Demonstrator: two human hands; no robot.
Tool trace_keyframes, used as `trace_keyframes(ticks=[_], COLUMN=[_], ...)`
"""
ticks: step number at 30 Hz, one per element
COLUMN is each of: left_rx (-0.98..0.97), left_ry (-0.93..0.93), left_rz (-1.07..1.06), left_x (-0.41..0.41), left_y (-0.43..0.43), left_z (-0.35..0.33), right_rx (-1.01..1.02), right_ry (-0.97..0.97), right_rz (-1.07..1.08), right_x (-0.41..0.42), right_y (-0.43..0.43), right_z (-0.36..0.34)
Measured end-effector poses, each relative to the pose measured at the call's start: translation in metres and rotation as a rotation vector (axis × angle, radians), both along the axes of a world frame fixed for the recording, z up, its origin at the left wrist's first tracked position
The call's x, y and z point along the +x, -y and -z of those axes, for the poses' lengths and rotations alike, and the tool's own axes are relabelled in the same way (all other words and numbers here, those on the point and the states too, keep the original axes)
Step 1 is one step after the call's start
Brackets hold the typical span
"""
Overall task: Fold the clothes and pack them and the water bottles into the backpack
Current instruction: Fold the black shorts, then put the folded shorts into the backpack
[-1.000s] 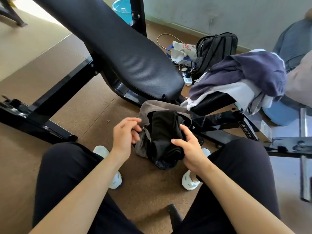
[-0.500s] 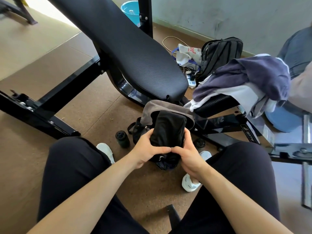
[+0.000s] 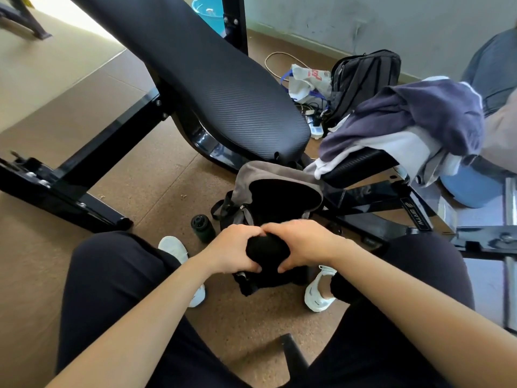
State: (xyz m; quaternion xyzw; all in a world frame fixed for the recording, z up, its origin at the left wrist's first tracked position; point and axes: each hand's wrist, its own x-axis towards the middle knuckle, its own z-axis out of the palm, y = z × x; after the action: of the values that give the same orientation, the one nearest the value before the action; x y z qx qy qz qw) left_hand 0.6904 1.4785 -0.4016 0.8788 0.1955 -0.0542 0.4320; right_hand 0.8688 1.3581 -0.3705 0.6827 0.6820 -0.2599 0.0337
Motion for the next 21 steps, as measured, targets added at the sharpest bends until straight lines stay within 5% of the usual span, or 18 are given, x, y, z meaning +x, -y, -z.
trace_keyframes(ticks=[7, 15, 21], left_rx=[-0.133, -0.467, -0.798], left_ry=[-0.014, -0.32, -0.401], left_rz=[-0.166, -0.865, -1.136], left_x=[0.017, 0.051, 0.087], left_y=[-0.012, -0.038, -0.015], left_z=[0.037, 0.153, 0.228], right_rx=[-0.245, -0.207, -0.164], right_ry=[-0.257, -0.087, -0.057], right_rz=[0.31, 0.567, 0.643], right_x=[0.026, 0.094, 0.113], right_y=[0.025, 0.012, -0.007], right_z=[0.053, 0.097, 0.139])
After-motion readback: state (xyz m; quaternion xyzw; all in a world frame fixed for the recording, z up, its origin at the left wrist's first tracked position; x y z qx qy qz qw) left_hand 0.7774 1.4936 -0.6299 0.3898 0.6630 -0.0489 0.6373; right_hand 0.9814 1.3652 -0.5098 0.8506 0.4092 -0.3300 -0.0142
